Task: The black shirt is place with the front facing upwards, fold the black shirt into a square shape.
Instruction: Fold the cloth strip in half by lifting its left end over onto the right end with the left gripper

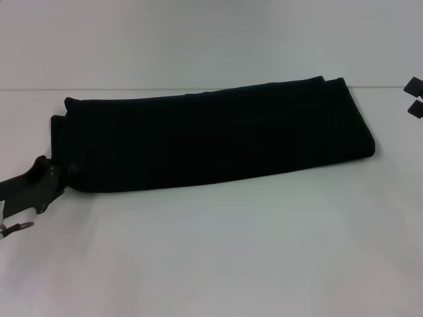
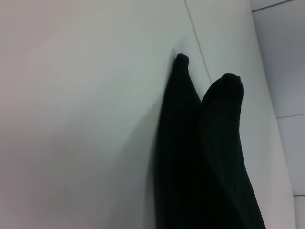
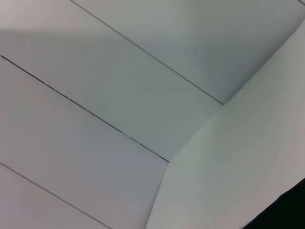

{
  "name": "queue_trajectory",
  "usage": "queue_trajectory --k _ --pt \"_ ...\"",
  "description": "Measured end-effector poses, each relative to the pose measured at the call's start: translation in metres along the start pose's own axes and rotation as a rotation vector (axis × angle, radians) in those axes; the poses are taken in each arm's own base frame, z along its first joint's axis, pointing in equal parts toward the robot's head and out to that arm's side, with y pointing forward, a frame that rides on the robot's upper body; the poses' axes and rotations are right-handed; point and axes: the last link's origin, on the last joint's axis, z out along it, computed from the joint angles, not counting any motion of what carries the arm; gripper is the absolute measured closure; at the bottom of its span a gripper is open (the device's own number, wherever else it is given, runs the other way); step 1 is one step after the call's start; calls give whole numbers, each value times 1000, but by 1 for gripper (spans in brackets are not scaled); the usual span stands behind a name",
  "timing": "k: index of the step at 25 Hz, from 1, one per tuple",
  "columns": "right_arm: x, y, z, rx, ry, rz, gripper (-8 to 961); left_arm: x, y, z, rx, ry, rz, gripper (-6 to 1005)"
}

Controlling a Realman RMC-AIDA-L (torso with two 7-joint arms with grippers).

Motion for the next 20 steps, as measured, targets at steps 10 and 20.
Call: queue_trajectory --k 10,20 --pt "0 -1 -1 1 -5 4 108 5 4 -10 -106 88 68 993" --pt "-2 -3 -5 6 -33 23 109 35 -25 -56 -56 237 37 989"
